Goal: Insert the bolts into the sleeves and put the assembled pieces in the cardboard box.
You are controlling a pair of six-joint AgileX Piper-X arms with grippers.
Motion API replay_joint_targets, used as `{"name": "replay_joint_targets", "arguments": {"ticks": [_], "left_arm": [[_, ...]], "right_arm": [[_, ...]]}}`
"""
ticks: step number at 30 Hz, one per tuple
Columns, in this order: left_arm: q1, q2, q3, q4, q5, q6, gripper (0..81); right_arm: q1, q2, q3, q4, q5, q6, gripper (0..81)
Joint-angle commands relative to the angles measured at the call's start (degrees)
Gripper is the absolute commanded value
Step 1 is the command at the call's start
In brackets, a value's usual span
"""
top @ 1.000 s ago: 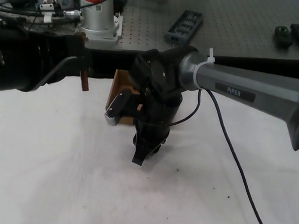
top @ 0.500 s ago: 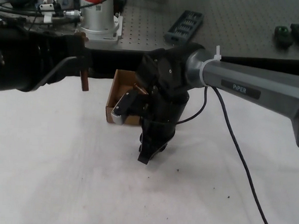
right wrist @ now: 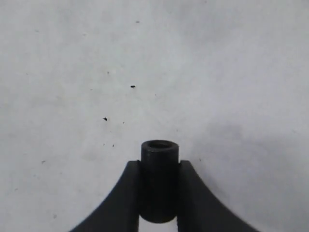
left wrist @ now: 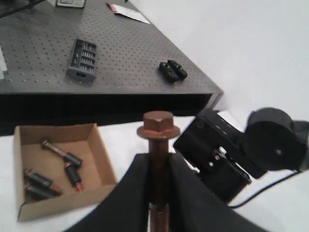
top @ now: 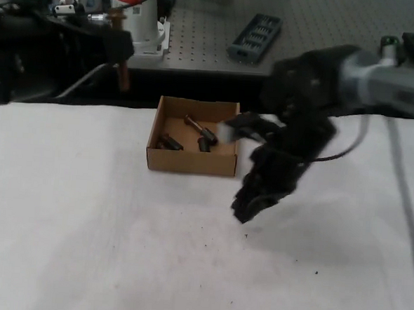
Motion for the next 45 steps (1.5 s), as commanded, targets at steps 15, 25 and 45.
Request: {"name": "replay_joint_targets", "arguments": {"ticks": [15,25,45], "left_arm": [[-7.63,26.42,5.69,-48.51,14.84,-36.29,0.6],[-7.94,29.78,5.33,-49.74,27.88,-37.32,0.6],[-4.53,29.64,5.43,-47.46,20.28,-25.40,0.6]], "right_arm": [[-5.17,-35.74,48.03,-47.58,-22.55,23.62,4.3],[-5.01,-35.94,49.18,-54.33,-25.50,23.06,4.3],[-4.80,-35.77,49.18,-64.64,-30.48,29.57,4.3]]}}
